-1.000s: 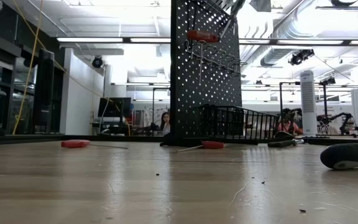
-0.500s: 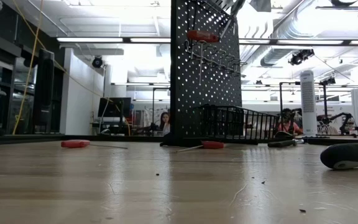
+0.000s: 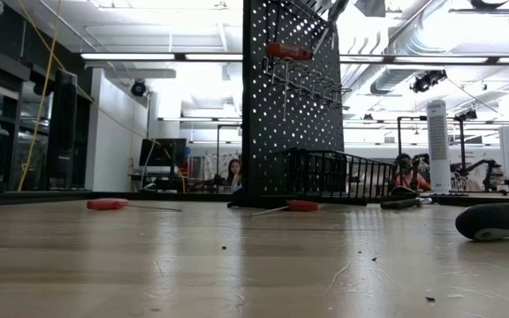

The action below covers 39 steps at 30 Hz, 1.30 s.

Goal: Hang tools onto peg board
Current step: Hang the red allen wrench on the peg board

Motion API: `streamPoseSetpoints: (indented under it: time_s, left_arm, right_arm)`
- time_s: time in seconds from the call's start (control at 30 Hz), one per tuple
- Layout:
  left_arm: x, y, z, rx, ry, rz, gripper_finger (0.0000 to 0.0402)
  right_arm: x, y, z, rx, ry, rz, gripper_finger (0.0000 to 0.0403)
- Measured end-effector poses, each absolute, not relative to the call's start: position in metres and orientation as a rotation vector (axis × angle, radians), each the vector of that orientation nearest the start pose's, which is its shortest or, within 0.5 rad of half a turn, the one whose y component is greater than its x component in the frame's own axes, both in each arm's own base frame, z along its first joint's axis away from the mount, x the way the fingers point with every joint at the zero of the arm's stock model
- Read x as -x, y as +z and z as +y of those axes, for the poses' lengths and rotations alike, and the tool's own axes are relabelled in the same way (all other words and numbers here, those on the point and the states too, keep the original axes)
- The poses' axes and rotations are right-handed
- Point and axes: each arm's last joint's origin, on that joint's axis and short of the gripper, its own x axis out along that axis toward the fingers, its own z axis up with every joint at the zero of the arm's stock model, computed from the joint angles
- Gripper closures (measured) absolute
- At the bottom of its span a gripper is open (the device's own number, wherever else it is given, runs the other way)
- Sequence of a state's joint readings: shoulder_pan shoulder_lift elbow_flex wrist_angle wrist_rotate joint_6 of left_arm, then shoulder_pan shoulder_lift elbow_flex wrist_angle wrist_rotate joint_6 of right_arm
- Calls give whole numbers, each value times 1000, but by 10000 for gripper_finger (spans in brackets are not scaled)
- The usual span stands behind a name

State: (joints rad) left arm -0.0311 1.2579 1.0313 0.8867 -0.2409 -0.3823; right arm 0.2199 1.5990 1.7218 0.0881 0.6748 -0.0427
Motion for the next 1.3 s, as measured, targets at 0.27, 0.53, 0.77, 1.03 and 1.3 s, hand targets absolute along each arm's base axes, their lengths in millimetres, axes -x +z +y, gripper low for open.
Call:
streamPoseSetpoints:
  time_s: [0.27, 0.53, 0.77, 1.03, 1.3]
  left_arm:
    - [-267, 417, -2, 458, 55, -688, 167]
    - [-266, 418, 0, 431, 80, -715, 167]
    - [-267, 418, 1, 428, 62, -704, 167]
    - [-269, 415, 2, 440, 119, -672, 178]
    - [-267, 416, 9, 440, 153, -698, 251]
  right_arm:
    - [-349, 475, 53, -99, -409, -191, 403]
    - [-353, 468, 53, -104, -400, -150, 403]
    - [-354, 469, 49, -104, -414, -153, 403]
    - [-356, 467, 47, -107, -411, -148, 403]
    - [-356, 466, 47, -104, -412, -140, 403]
